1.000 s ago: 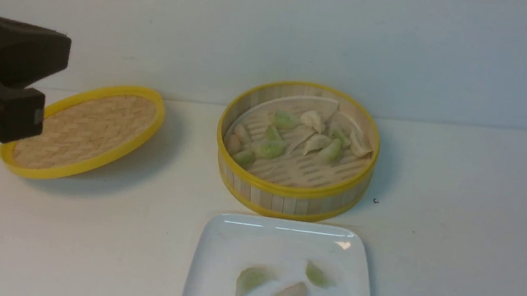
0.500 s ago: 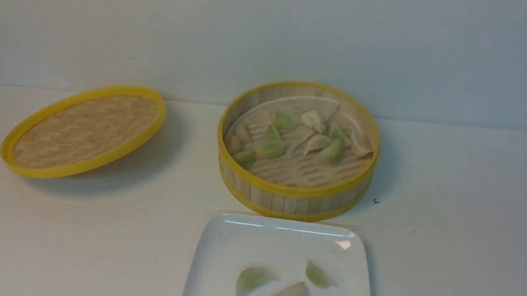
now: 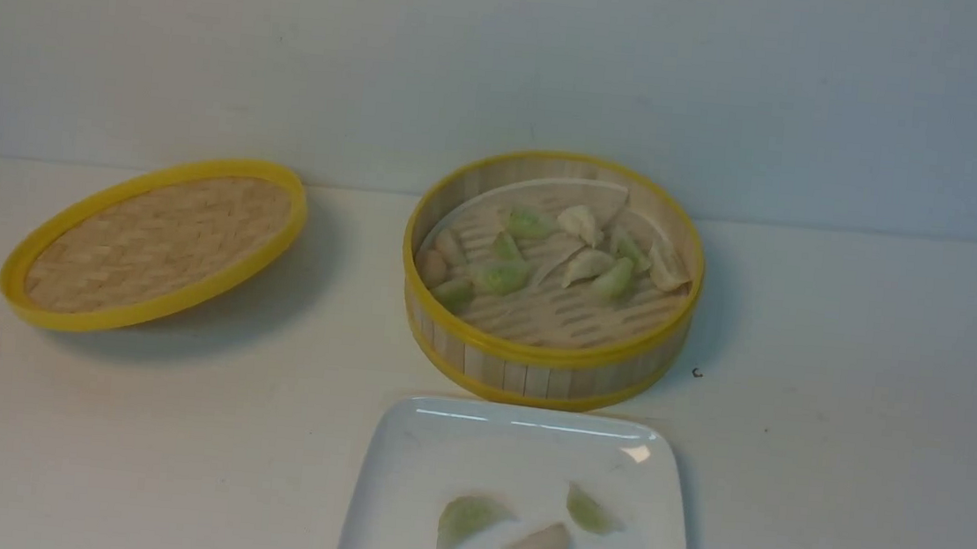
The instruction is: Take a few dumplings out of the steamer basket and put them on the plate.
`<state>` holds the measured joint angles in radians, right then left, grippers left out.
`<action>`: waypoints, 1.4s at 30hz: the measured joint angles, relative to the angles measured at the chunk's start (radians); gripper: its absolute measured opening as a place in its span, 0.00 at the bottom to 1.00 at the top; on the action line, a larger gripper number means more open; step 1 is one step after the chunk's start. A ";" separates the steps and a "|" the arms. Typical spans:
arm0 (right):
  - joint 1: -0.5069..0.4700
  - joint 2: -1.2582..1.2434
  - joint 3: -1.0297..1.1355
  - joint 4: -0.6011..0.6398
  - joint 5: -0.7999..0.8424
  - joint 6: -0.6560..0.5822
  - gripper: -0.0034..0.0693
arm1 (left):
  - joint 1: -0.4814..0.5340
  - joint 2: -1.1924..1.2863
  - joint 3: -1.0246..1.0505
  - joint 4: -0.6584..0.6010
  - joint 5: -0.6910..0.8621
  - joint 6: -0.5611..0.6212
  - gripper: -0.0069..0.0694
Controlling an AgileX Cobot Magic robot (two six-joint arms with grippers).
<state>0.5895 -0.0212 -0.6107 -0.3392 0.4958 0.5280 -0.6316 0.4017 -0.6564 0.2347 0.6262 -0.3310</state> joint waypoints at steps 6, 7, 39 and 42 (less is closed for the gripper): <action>0.000 0.000 0.000 0.000 0.000 0.000 0.03 | 0.000 -0.001 0.003 0.026 -0.001 0.002 0.08; 0.000 0.000 0.000 0.000 0.000 0.000 0.03 | 0.000 -0.005 0.009 0.027 -0.002 0.004 0.08; 0.000 0.000 0.000 0.000 0.001 0.000 0.03 | 0.559 -0.411 0.686 -0.283 -0.249 0.413 0.08; 0.000 0.000 0.000 0.000 0.001 0.000 0.03 | 0.559 -0.411 0.686 -0.283 -0.248 0.413 0.08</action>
<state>0.5895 -0.0212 -0.6107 -0.3392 0.4970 0.5280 -0.0723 -0.0098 0.0292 -0.0482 0.3778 0.0818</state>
